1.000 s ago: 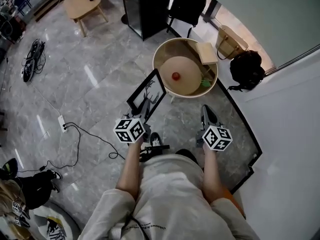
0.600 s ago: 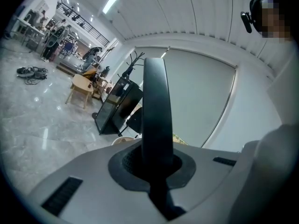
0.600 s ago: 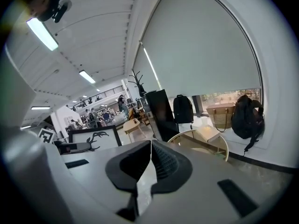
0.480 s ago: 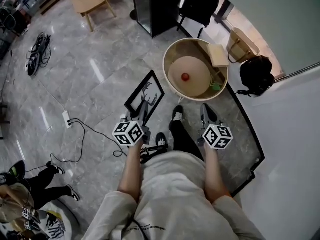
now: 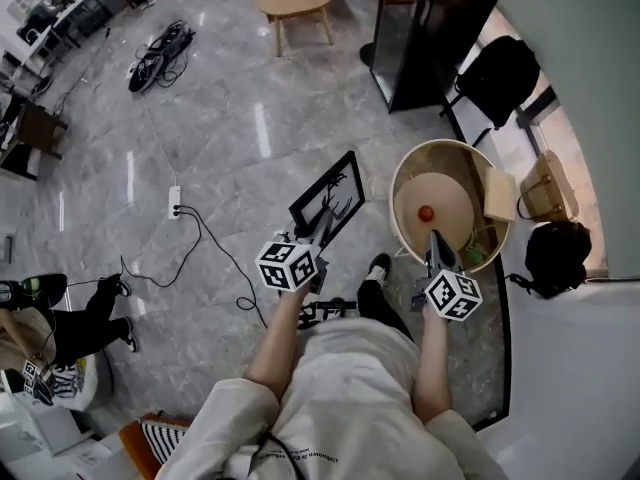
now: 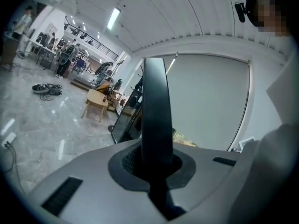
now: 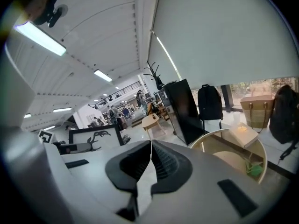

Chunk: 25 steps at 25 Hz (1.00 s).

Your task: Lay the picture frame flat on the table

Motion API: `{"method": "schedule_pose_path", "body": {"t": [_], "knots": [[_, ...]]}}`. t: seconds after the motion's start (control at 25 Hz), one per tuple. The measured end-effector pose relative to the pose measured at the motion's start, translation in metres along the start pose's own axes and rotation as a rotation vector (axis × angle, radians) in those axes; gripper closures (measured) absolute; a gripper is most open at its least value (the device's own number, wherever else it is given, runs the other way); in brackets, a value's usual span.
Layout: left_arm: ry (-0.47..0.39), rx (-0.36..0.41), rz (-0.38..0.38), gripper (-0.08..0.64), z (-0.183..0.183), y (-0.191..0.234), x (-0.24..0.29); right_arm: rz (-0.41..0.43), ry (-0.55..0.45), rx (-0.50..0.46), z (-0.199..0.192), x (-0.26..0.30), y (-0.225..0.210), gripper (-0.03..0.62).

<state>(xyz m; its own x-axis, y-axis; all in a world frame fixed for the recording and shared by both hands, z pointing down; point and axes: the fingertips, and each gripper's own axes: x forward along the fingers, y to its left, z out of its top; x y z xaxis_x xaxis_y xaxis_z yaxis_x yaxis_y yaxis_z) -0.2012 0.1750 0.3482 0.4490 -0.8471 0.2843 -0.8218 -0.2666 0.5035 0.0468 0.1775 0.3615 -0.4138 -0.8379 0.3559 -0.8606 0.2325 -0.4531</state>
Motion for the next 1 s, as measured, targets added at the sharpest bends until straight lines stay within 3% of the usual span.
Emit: {"method": "schedule_pose_path", "body": {"t": [0.2, 0.36, 0.52, 0.76, 1.0], "knots": [[-0.027, 0.043, 0.072, 0.534, 0.022, 0.024, 0.039, 0.119, 0.000, 0.017, 0.029, 0.071, -0.011, 0.557], [-0.053, 0.084, 0.125, 0.534, 0.049, 0.020, 0.078, 0.183, -0.006, 0.023, 0.076, 0.107, -0.024, 0.557], [-0.054, 0.127, 0.160, 0.534, 0.072, 0.023, 0.093, 0.253, 0.015, 0.026, 0.096, 0.143, -0.021, 0.557], [-0.047, 0.046, 0.181, 0.534, 0.065, 0.030, 0.122, 0.294, 0.078, 0.037, 0.090, 0.165, -0.050, 0.557], [0.049, -0.052, 0.153, 0.534, 0.028, 0.037, 0.151, 0.254, 0.134, 0.078, 0.066, 0.175, -0.091, 0.557]]}}
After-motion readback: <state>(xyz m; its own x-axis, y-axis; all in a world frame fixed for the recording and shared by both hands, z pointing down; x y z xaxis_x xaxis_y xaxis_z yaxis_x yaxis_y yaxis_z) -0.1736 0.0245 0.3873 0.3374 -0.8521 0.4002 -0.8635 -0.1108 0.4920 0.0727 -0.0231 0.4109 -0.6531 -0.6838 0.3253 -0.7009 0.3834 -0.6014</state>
